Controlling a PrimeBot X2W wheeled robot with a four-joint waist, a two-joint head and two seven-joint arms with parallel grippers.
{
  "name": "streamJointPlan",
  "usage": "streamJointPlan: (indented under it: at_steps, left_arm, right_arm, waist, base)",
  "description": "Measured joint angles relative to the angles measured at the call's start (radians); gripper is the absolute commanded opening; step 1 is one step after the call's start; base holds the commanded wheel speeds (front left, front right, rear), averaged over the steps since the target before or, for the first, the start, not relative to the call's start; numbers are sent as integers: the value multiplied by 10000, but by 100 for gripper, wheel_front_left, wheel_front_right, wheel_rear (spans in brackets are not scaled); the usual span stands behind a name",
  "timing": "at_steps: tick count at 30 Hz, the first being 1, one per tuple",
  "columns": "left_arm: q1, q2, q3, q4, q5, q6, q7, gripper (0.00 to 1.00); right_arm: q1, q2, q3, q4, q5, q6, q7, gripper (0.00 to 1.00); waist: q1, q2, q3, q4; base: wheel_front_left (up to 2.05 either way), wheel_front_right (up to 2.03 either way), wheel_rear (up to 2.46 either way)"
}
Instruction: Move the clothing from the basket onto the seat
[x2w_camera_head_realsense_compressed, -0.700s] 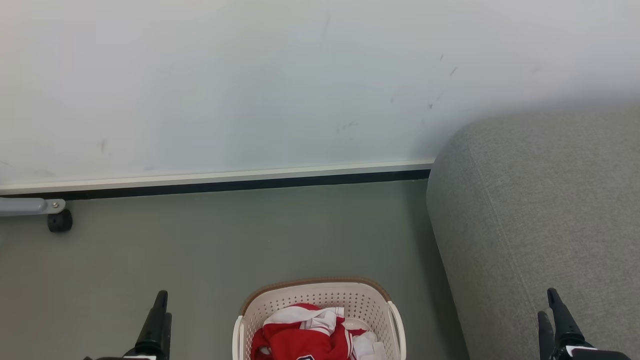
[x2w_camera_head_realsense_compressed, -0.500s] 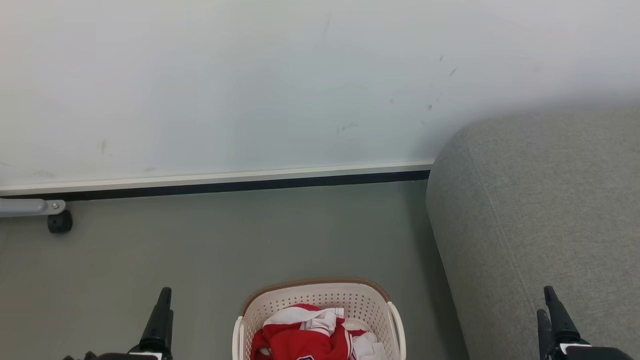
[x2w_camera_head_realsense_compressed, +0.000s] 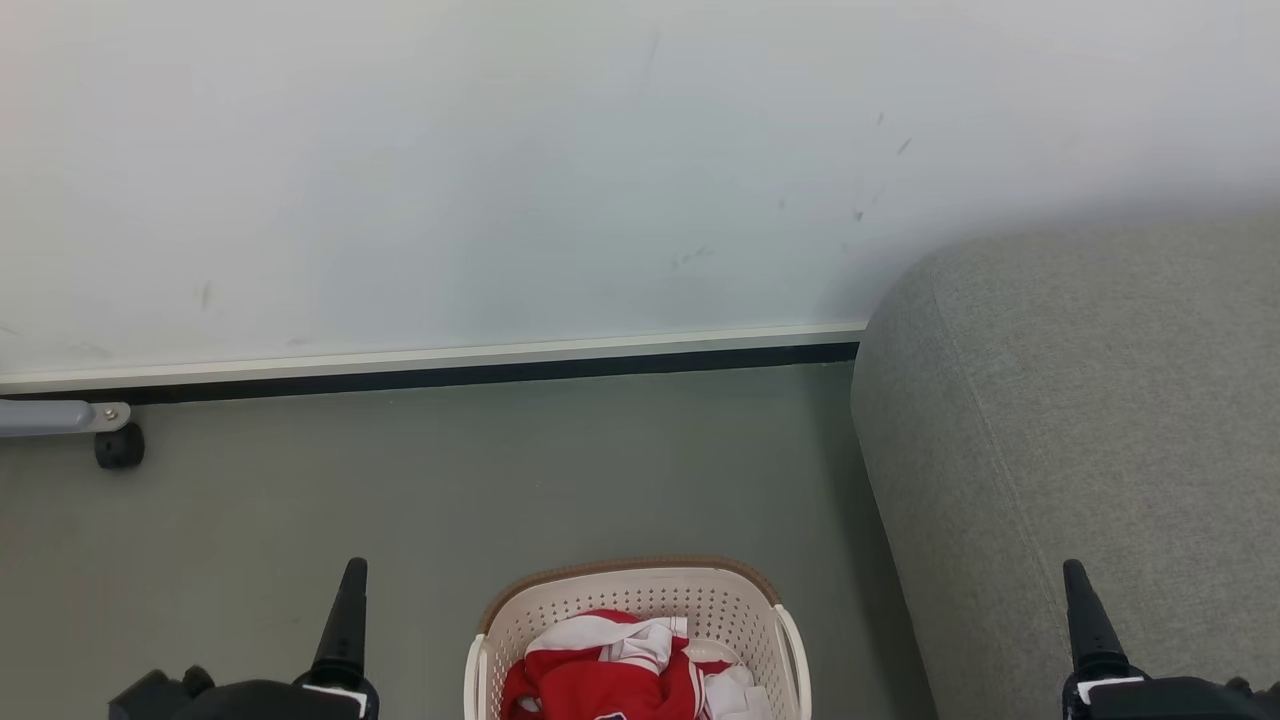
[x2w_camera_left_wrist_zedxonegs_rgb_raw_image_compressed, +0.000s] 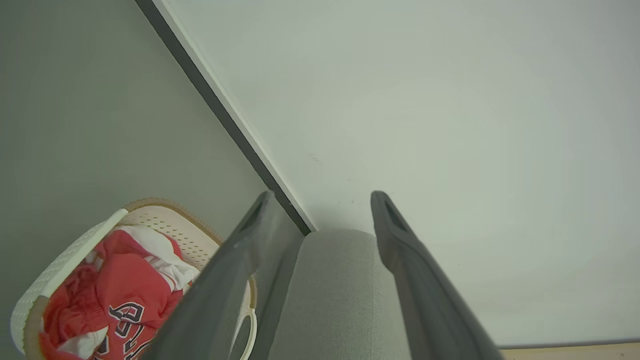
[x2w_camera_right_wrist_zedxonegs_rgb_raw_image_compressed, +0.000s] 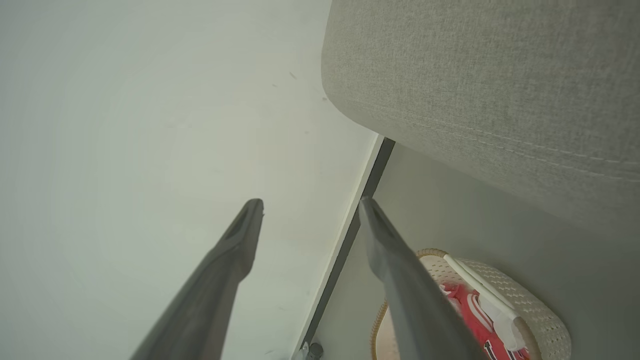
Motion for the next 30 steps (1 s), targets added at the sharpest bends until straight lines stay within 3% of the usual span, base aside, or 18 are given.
streamJointPlan:
  at_steps: [30]
  left_arm:
    - [-102, 487, -1034, -426, 5402, 853, -1126, 100]
  right_arm:
    - [52, -470, 1294, -631, -5076, -729, -1137, 100]
  waist:
    - [0, 0, 25, -56]
  base:
    - [0, 0, 0]
